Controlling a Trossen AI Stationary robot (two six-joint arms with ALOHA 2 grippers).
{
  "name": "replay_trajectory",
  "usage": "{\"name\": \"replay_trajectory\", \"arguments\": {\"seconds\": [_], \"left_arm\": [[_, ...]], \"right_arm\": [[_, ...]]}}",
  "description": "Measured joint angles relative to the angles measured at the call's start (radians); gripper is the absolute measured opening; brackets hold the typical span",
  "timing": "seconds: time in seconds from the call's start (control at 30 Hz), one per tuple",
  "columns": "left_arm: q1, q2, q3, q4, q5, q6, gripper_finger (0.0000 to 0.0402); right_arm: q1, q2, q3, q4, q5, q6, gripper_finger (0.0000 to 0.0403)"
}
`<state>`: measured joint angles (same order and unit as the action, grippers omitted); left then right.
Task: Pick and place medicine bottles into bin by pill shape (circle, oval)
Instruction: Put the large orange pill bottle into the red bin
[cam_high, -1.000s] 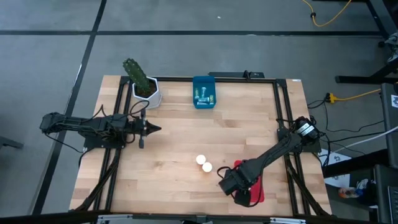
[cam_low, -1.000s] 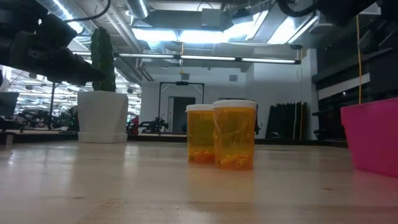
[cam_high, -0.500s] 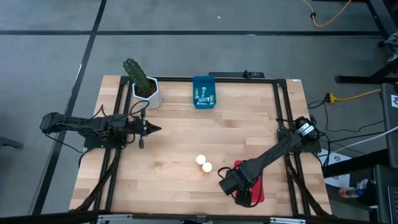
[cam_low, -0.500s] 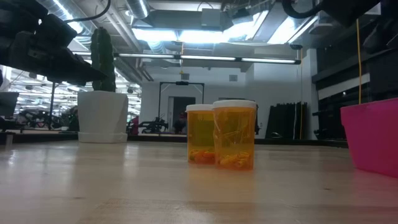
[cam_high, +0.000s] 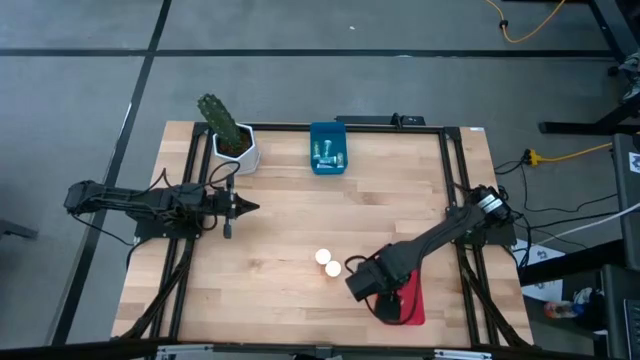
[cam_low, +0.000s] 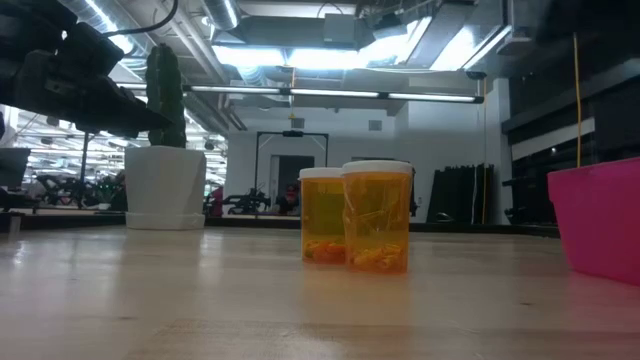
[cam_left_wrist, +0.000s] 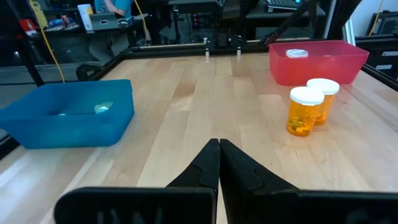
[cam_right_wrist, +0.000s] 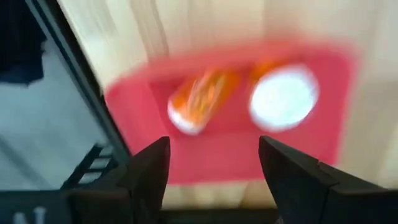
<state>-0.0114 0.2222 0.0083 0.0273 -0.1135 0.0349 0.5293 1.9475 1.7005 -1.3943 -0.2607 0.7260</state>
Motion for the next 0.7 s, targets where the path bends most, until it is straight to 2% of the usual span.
{"name": "replay_trajectory", "arguments": {"seconds": [0.17, 0.33, 0.53, 0.7], "left_arm": [[0.000, 0.000, 0.000, 0.000, 0.000, 0.000, 0.0000], [0.000, 0.000, 0.000, 0.000, 0.000, 0.000, 0.0000], [0.000, 0.000, 0.000, 0.000, 0.000, 0.000, 0.0000], [0.000, 0.000, 0.000, 0.000, 0.000, 0.000, 0.0000]], "right_arm": [[-0.002, -0.001, 0.098, 0.023, 0.255, -0.079, 0.0245], [-0.009, -0.001, 0.100, 0.097, 0.476, -0.122, 0.0245], [-0.049, 0.000, 0.019, 0.253, 0.470, -0.157, 0.0245], [-0.070, 0.000, -0.059, 0.280, 0.469, -0.130, 0.0245]]}}
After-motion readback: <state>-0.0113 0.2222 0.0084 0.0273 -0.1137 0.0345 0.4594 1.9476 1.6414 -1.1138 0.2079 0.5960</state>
